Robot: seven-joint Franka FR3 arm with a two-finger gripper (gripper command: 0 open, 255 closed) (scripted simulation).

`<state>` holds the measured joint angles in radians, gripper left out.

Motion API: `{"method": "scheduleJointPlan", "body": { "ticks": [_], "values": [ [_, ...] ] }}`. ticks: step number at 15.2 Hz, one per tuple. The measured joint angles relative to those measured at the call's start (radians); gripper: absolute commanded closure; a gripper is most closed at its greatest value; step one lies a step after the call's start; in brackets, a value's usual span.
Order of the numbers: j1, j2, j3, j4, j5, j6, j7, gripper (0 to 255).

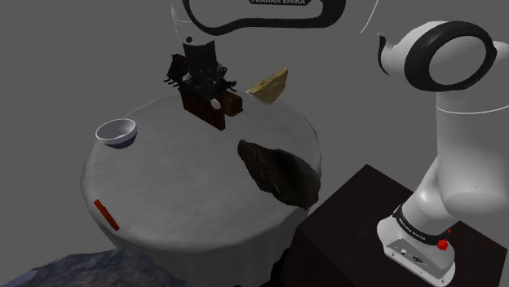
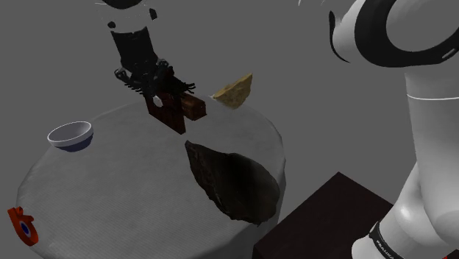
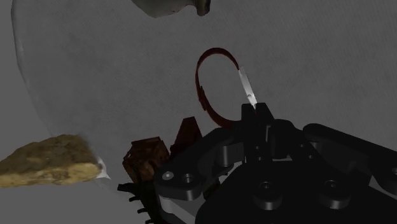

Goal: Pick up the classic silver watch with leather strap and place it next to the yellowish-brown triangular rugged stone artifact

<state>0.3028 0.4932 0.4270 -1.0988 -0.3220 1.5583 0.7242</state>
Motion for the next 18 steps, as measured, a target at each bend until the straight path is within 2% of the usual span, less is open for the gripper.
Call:
{"method": "scheduleJointPlan", "body": {
  "ticks": [3, 9, 14, 18],
  "values": [
    [-0.082, -0.108, 0.000, -0.155, 0.041, 0.059, -0.047, 255],
    [-0.210, -0.256, -0.028, -0.361, 0.106, 0.147, -0.171, 255],
    [-0.297, -0.354, -0.067, -0.493, 0.152, 0.204, -0.286, 255],
    [-0.358, -0.413, -0.109, -0.558, 0.181, 0.228, -0.390, 255]
  ]
}}
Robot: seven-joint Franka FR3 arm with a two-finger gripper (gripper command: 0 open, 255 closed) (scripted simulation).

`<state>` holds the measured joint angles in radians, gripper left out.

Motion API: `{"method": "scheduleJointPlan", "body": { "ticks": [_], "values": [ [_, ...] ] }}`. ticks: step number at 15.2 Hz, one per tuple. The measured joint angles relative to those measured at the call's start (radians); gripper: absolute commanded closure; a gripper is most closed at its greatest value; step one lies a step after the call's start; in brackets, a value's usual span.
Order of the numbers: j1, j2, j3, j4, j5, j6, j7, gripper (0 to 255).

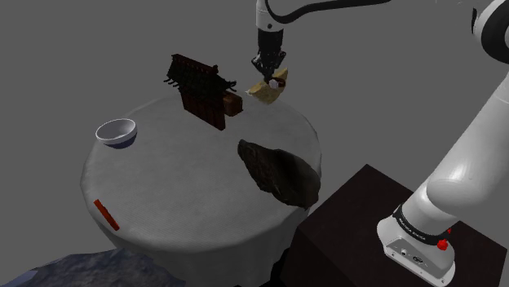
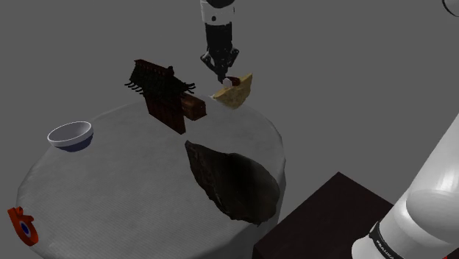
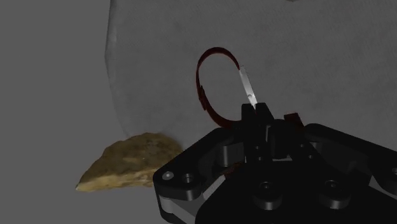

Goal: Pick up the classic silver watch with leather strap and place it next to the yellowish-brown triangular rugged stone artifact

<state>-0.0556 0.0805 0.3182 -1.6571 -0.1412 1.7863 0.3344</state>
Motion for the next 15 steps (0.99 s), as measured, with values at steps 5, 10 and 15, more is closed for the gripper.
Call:
{"method": "scheduleJointPlan", "body": {
  "ticks": [5, 10, 15],
  "values": [
    [-0.066, -0.039, -0.055, -0.057, 0.022, 0.033, -0.121, 255],
    [-0.130, -0.059, -0.115, -0.078, 0.038, 0.048, -0.247, 255],
    [-0.144, -0.064, -0.128, -0.137, 0.039, 0.105, -0.270, 255]
  ]
}}
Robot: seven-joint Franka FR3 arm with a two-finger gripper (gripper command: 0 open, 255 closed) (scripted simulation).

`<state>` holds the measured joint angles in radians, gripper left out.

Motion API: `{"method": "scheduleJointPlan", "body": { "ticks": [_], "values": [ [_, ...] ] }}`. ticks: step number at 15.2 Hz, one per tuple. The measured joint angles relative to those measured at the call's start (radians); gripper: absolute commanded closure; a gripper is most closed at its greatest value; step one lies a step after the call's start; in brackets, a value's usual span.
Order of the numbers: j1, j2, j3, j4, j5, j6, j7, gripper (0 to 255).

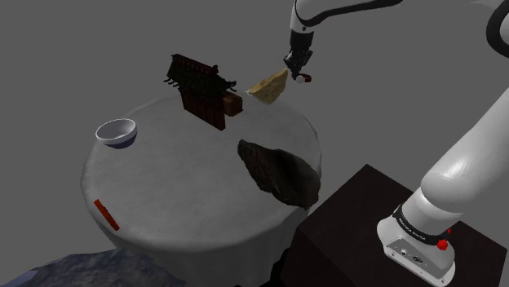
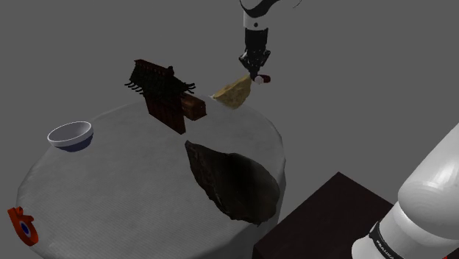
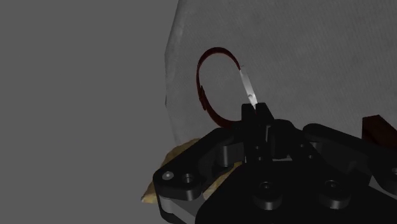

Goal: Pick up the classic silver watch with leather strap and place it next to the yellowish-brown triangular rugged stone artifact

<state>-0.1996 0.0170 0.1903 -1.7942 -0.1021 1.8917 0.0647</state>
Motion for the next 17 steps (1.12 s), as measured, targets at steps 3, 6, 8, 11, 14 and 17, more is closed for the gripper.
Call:
{"method": "scheduleJointPlan", "body": {
  "ticks": [3, 6, 8, 11, 14, 17],
  "values": [
    [-0.001, 0.005, -0.001, -0.033, -0.002, 0.038, 0.003, 255],
    [0.000, 0.007, 0.000, -0.074, -0.004, 0.080, 0.009, 255],
    [-0.001, 0.010, -0.001, -0.093, -0.006, 0.102, 0.011, 255],
    [-0.001, 0.023, -0.001, -0.122, -0.011, 0.144, 0.017, 255],
    [0.000, 0.028, -0.001, -0.154, -0.014, 0.180, 0.021, 255],
    [-0.001, 0.038, -0.002, -0.182, -0.019, 0.218, 0.025, 255]
  ]
}}
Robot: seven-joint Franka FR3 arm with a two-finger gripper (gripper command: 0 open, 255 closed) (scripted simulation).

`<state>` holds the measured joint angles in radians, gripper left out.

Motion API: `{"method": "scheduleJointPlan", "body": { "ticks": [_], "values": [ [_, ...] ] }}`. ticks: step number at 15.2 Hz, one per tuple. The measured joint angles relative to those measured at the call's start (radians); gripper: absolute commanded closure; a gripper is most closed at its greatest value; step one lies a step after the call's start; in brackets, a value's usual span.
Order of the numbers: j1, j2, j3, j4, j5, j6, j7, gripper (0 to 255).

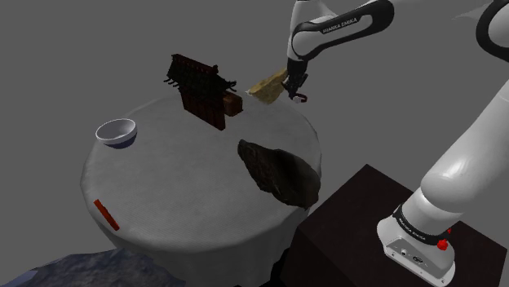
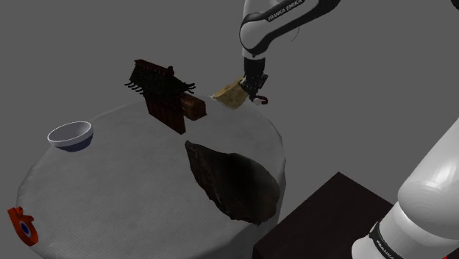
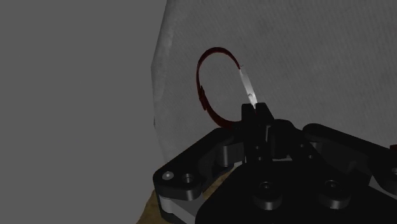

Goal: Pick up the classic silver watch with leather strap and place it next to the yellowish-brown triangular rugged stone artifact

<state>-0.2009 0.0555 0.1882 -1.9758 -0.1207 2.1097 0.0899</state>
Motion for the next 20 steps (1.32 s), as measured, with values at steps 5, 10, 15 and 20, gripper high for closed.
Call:
{"method": "scheduleJointPlan", "body": {
  "ticks": [5, 10, 15, 20],
  "values": [
    [0.001, 0.022, -0.001, -0.046, -0.010, 0.067, 0.012, 255],
    [0.002, 0.052, -0.002, -0.077, -0.023, 0.126, 0.025, 255],
    [0.003, 0.087, -0.004, -0.103, -0.038, 0.186, 0.040, 255],
    [0.004, 0.124, -0.009, -0.130, -0.056, 0.249, 0.055, 255]
  ]
}}
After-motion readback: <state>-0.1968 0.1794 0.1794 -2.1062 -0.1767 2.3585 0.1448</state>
